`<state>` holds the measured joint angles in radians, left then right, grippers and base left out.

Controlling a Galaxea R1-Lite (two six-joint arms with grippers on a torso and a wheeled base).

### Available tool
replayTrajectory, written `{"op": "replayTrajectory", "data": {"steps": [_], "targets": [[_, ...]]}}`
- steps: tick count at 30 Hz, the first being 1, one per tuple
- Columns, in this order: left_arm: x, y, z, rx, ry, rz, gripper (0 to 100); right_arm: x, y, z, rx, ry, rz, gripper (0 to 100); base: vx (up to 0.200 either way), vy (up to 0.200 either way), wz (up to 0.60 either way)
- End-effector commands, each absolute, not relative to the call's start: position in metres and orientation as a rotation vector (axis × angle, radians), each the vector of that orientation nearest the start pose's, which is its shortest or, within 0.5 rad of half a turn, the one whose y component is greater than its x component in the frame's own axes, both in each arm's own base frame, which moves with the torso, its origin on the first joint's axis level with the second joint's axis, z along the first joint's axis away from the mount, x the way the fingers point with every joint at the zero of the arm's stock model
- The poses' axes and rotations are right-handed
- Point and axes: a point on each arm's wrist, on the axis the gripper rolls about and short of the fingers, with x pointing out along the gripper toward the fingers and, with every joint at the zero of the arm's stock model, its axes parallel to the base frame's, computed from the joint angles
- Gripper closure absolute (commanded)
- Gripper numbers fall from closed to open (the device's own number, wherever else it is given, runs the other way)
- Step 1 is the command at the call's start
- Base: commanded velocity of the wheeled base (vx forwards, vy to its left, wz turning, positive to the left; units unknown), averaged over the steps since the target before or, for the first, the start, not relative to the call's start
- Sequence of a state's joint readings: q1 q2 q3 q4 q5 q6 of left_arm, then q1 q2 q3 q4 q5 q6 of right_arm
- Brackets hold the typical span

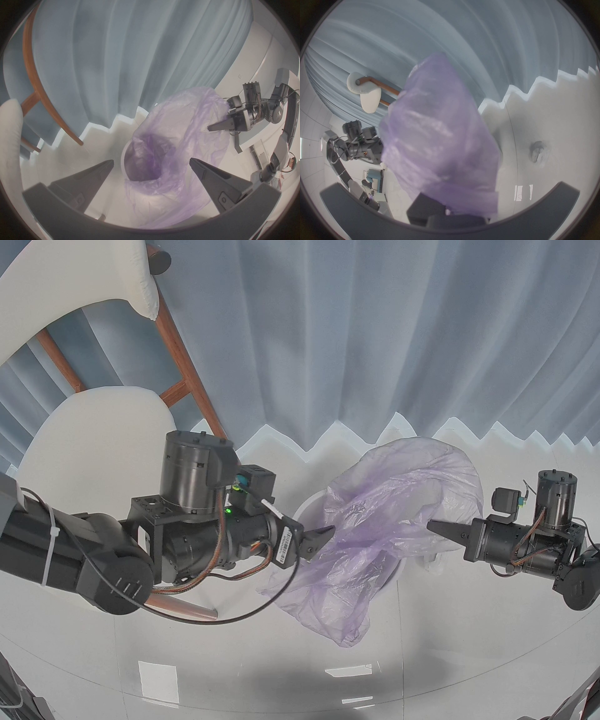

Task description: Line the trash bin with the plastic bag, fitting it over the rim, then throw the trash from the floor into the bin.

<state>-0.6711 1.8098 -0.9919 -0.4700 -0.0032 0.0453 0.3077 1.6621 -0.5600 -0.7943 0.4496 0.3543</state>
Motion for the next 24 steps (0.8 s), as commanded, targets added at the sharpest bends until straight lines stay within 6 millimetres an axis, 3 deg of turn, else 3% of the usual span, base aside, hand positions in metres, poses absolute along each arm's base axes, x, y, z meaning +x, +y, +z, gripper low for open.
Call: {"op": "replayTrajectory", "data": {"steps": [1, 5, 13, 21, 24], "targets": [[0.279, -0.193, 0.168, 0.147, 0.374, -0.683, 0, 0.238, 0.084, 0.141, 0.355, 0.473, 0.710, 100, 0.000, 0.000, 0.00], [0.279, -0.187, 0.163, 0.126, 0.397, -0.734, 0, 0.244, 0.082, 0.140, 0.348, 0.468, 0.702, 100, 0.000, 0.000, 0.00], [0.274, -0.177, 0.151, 0.013, 0.492, -0.757, 0, 0.265, 0.075, 0.166, 0.391, 0.378, 0.679, 100, 0.000, 0.000, 0.00], [0.270, -0.167, 0.137, 0.001, 0.537, -0.780, 0, 0.261, 0.071, 0.167, 0.395, 0.380, 0.688, 100, 0.000, 0.000, 0.00], [0.277, -0.167, 0.159, -0.032, 0.413, -0.784, 0, 0.268, 0.071, 0.166, 0.395, 0.377, 0.684, 100, 0.000, 0.000, 0.00]]}}
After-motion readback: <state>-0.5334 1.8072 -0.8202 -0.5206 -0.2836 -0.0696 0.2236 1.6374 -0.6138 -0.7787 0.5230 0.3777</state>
